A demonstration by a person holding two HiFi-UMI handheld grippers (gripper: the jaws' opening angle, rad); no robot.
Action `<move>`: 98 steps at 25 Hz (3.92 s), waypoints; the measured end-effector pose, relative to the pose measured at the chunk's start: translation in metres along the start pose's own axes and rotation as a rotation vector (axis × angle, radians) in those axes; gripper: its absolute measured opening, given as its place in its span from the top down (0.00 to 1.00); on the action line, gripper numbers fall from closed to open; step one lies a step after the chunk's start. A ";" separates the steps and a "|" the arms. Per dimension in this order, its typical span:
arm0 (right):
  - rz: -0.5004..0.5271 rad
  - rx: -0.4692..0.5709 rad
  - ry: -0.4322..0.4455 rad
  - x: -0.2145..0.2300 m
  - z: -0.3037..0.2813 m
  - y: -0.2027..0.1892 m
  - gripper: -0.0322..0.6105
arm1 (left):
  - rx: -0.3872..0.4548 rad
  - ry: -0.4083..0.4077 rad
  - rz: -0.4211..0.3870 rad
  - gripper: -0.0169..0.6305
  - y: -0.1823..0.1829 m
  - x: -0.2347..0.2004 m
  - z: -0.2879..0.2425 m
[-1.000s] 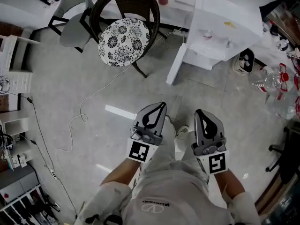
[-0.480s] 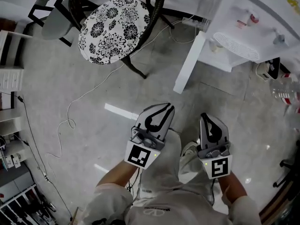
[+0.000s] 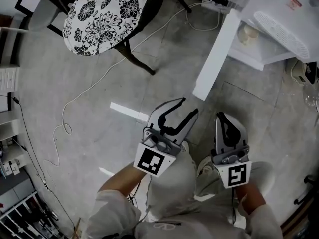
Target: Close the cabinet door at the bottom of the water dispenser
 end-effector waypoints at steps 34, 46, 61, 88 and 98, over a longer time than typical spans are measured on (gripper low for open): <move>0.054 -0.051 -0.204 0.022 0.006 -0.127 0.92 | -0.002 0.104 0.016 0.68 -0.080 0.014 -0.047; 0.035 -0.100 -0.258 0.038 0.033 -0.154 0.81 | -0.030 0.031 0.001 0.65 -0.077 0.042 -0.051; 0.047 -0.223 -0.284 0.043 0.046 -0.194 0.76 | 0.006 -0.074 -0.021 0.65 -0.075 0.073 -0.058; 0.080 -0.309 -0.281 0.057 0.043 -0.230 0.70 | 0.074 -0.197 -0.044 0.73 -0.072 0.113 -0.074; 0.028 -0.267 -0.352 0.080 0.058 -0.226 0.68 | 0.099 -0.256 -0.028 0.76 -0.070 0.133 -0.088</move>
Point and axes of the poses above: the fingertips, and each gripper's own axes: z backward along the fingers, x to its right, y out of its top, the point moved 3 cm from there along z, backward along the fingers, and after that the axes turned 12 degrees about y, right-handed, at the moved point
